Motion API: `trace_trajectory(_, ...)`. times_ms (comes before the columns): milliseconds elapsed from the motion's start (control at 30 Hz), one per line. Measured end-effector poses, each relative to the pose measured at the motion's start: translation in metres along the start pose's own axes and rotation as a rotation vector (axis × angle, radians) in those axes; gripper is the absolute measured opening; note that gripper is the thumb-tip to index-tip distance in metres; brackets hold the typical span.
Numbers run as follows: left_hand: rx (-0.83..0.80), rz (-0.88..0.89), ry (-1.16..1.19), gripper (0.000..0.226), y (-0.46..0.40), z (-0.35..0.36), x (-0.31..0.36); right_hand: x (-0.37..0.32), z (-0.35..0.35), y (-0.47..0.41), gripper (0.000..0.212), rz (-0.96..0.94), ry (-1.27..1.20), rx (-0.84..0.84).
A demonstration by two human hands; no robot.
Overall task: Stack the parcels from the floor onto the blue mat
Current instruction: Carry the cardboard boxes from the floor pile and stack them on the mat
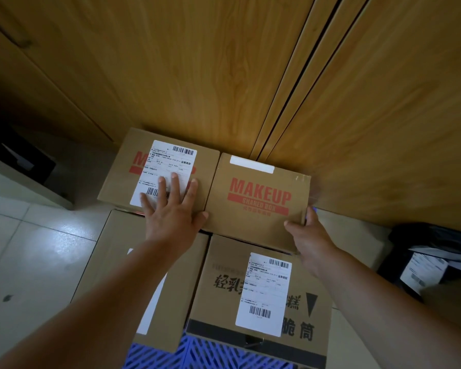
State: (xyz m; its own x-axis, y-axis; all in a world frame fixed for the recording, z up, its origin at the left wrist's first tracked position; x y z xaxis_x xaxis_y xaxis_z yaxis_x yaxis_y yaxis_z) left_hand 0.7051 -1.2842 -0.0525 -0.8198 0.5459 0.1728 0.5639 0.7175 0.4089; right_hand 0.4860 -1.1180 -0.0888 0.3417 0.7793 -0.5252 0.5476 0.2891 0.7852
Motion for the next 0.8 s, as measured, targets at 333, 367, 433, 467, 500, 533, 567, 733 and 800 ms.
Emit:
trace_trajectory(333,-0.005,0.040,-0.017,0.078,0.003,0.000,-0.003,0.001,0.003,0.007,0.059,0.017,-0.009,-0.024)
trace_trajectory(367,-0.008,0.043,-0.018,0.077,0.003,0.000,-0.004,0.000,0.002,0.008,0.061,0.014,0.010,-0.016)
trace_trajectory(433,0.011,0.053,-0.013,0.074,0.001,-0.005,-0.006,-0.008,0.001,0.012,0.070,-0.029,0.099,0.025)
trace_trajectory(467,0.040,0.049,0.004,0.073,0.000,-0.010,-0.009,-0.015,0.000,0.016,0.076,-0.084,0.182,0.075)
trace_trajectory(500,0.074,0.032,0.025,0.073,-0.001,-0.016,-0.016,-0.023,-0.001,0.021,0.082,-0.167,0.304,0.148)
trace_trajectory(533,0.105,0.003,0.040,0.075,-0.001,-0.021,-0.025,-0.034,0.001,0.028,0.084,-0.271,0.464,0.223)
trace_trajectory(567,0.127,-0.035,0.050,0.080,-0.002,-0.025,-0.036,-0.042,0.007,0.035,0.083,-0.385,0.637,0.276)
trace_trajectory(733,0.097,-0.345,0.187,0.106,-0.009,-0.027,-0.099,-0.053,0.063,0.043,0.073,-0.637,1.155,0.233)
trace_trajectory(800,0.066,-0.369,0.268,0.109,-0.015,-0.022,-0.109,-0.048,0.075,0.037,0.082,-0.643,1.256,0.270)
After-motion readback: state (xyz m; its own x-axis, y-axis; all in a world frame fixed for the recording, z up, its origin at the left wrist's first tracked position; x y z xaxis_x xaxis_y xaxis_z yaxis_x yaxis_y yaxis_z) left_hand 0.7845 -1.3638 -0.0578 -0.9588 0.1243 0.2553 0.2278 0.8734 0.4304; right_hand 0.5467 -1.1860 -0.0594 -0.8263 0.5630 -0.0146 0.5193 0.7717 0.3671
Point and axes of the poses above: each hand's wrist, its own y-axis away from the middle knuckle, its own z-axis out of the palm, x = y × z, the point moved 7 cm from there along -y, towards the middle knuckle, and after that the axes turned 7 degrees about z, right-handed, at the moved point
